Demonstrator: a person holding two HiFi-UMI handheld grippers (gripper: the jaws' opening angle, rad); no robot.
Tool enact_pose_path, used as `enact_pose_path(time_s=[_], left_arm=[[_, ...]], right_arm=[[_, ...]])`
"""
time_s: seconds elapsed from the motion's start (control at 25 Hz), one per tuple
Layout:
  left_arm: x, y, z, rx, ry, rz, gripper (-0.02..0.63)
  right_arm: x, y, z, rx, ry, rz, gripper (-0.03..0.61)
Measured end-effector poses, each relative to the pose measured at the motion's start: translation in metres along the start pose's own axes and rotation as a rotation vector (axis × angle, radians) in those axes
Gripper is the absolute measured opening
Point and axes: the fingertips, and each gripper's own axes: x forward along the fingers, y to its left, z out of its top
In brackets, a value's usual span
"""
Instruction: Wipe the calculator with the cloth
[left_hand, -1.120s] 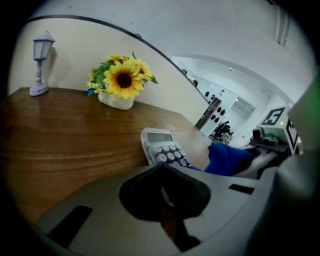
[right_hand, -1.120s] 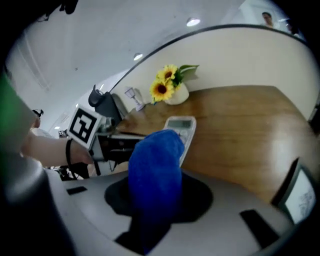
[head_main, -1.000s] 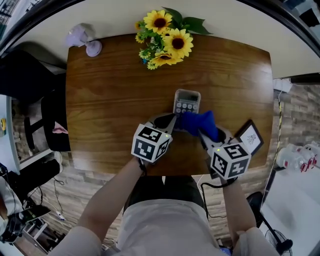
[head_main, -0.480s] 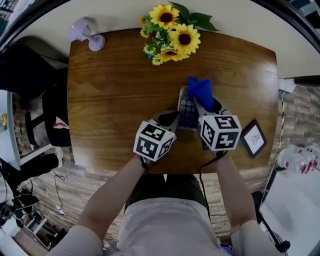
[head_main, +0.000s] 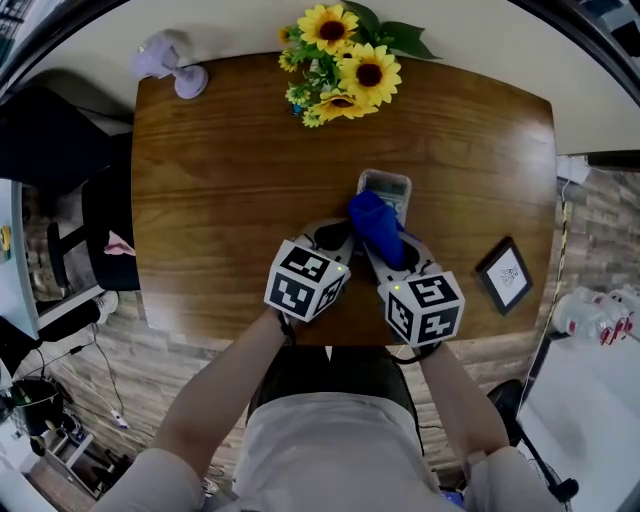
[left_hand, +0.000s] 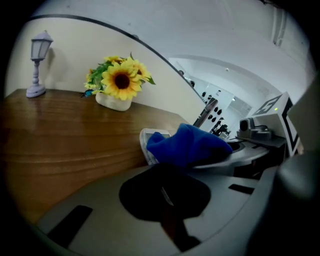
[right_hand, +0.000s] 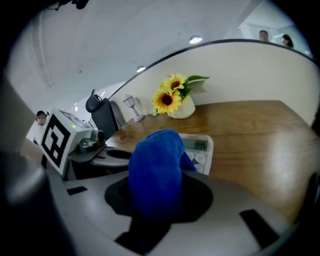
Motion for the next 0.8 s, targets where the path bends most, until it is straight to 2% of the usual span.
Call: enact_pose_path(time_s=[0.12,0.24,0.4,0.6,0.8], left_arm=[[0.000,-0.001,0.000,0.021,0.002,0.004,0.003],[0.000,0.000,-0.001,-0.002,0.003,0.002,0.003],[-0.002,0.000,-0.003,-0.041,0.020,-0.022,0.003],[-0.018,0.012,-0.016,-0.040,0.090,0.007,0.003],[-0.057,0.020,-0.012,-0.096,0.064,0.054,0.003]], right_arm=[[-0.011,0.011,-0.020,0.016,0.053,0.032,0.120],[-0.019,0.018,-0.042,0.023,0.136,0.051,0.120],[-0.032,0.021,-0.071,0.094,0.217,0.063,0.120],[-0.050,0.012,-0.082,0.113,0.230,0.018,0.120],[-0.071,0.007,-0.055,0.091,0.179,-0.024,0.120]])
